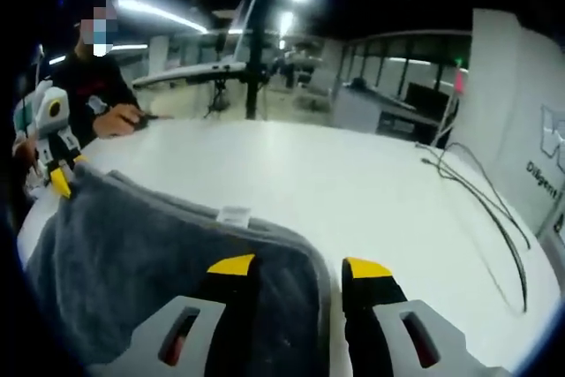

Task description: Open the folded towel by lifting each exposed corner and separating the folded layers until the towel lies flat within the target outline without major curled edges

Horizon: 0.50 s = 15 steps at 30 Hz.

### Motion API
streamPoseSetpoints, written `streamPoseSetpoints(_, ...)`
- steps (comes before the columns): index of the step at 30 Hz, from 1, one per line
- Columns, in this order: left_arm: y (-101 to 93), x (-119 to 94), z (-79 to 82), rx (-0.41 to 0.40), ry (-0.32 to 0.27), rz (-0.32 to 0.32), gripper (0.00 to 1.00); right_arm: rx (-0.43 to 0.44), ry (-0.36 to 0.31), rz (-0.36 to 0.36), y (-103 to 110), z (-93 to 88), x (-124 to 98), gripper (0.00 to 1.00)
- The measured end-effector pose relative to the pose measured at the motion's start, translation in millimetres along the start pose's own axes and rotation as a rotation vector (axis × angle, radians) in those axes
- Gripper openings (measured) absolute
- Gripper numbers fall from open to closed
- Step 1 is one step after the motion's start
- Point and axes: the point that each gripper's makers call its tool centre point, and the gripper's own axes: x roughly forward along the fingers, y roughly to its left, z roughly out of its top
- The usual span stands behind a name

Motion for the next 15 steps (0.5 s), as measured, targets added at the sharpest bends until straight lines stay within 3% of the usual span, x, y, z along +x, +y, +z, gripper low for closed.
streamPoseSetpoints(15, -1.5, -0.5, -3.9, 0.007, 0.012, 0.012, 0.18, 0.001, 0.012, 0.016, 4.7, -3.1, 4.7, 0.33)
